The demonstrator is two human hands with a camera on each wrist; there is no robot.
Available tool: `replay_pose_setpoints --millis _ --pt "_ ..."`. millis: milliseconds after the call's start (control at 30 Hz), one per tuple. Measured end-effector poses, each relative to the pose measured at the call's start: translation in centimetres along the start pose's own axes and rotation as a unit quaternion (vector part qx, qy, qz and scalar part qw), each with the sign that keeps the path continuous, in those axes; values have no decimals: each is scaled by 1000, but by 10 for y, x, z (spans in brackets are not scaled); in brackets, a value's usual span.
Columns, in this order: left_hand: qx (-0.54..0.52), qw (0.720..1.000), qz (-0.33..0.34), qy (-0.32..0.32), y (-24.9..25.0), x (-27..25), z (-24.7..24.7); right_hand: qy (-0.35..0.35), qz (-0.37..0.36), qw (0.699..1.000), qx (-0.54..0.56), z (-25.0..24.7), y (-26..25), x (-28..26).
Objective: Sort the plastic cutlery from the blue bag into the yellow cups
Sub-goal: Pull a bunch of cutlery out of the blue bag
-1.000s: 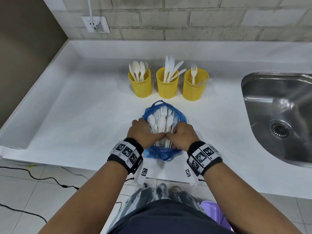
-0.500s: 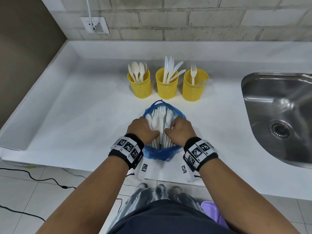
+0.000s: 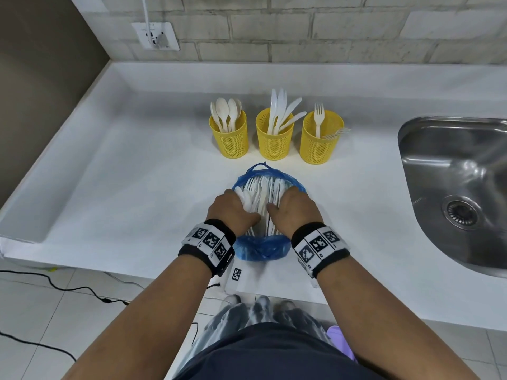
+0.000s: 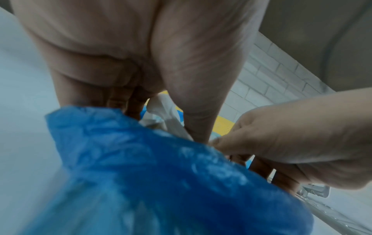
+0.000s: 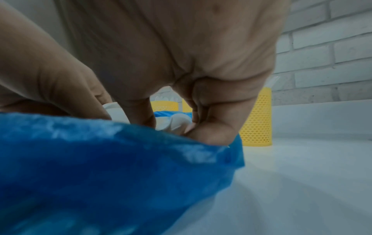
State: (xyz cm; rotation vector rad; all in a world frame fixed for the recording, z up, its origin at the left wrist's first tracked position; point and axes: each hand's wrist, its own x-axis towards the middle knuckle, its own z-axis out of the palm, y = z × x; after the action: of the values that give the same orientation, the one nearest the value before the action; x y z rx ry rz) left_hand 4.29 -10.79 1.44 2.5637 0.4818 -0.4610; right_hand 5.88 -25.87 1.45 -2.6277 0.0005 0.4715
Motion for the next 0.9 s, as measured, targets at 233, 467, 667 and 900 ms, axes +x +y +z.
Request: replay_pose_setpoints --millis 233,467,667,900 --pt "19 1000 -1 -5 2 -2 -5 -14 -8 1000 -6 -3 -3 10" --pt "18 1000 -1 15 3 -5 -4 -6 17 1000 2 1 -9 13" --pt "15 999 -8 -43 9 0 -1 14 39 999 16 2 -10 18" --pt "-30 999 -7 -13 7 3 -2 14 36 996 76 4 -6 21"
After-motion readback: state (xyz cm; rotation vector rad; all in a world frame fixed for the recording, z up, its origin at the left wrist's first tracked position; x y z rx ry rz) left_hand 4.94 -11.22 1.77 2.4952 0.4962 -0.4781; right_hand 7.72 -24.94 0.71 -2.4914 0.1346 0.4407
